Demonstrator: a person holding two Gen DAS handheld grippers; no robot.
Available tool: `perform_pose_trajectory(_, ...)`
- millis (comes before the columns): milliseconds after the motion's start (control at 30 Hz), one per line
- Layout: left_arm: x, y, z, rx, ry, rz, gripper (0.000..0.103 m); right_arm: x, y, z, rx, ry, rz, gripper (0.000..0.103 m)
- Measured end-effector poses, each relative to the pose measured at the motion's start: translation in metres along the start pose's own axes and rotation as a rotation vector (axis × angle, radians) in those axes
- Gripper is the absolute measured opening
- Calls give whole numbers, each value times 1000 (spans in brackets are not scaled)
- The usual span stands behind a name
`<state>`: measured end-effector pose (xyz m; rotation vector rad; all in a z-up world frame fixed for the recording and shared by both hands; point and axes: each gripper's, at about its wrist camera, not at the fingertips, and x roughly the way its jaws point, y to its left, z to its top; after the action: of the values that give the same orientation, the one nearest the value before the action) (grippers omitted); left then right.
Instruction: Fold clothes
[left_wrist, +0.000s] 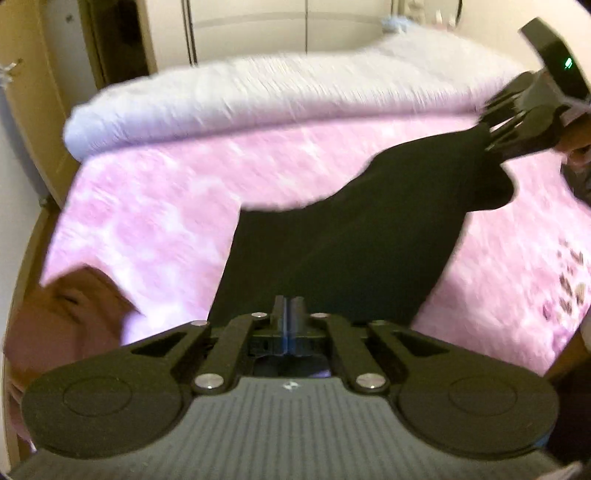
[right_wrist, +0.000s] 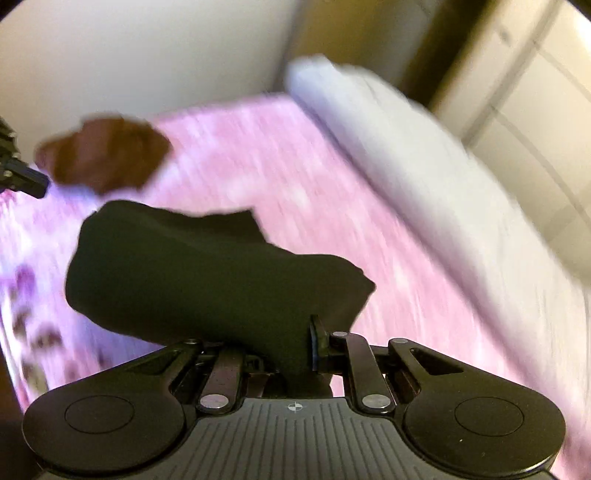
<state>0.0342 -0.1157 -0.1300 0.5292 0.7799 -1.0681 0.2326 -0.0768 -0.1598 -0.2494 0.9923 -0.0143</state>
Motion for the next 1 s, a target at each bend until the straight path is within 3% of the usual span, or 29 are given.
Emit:
perform_pose_trajectory(67,13,-41,-8,28,50,5,15,-4,-1,-25,110,66,-14,13)
perform_pose_trajectory(133,29,-76,-14,84,103,24,50,-16,-13,-40,193,99,-20,13)
perform_pose_trajectory(300,73,-119,-24,349,159,15,60,-35,-23,-68,311,136,-25,13)
perform_pose_trajectory(433,106,-154,-31,700,96,45,60,-34,-20,-70,288,138,-7,13)
perform_pose_trajectory(533,138,-162,-36,880,34,36,60,-22,-8,-73,257,146,-11,13)
perform_pose_trajectory(567,149,-160,-37,915,53,-2,59,-19,-4,-73,258,148,-12,13)
perform_pose_trajectory(600,160,-159,-38,948,74,-42,44,-17,-2,-72,261,153,-13,13)
perform_pose_trajectory(633,171,-157,-39,981,95,-83,20,-15,0,-71,265,158,-13,13)
perform_pose_trajectory(700,170,-149,-31,941,96,-143,9,-12,4,-68,273,168,-13,13)
perform_pose_trajectory(800,140,-118,-5,746,31,-169,5,-7,10,-65,284,182,-13,13)
perform_pose_trajectory(1000,63,-84,67,709,-62,-362,4,-64,7,-38,329,151,73,13)
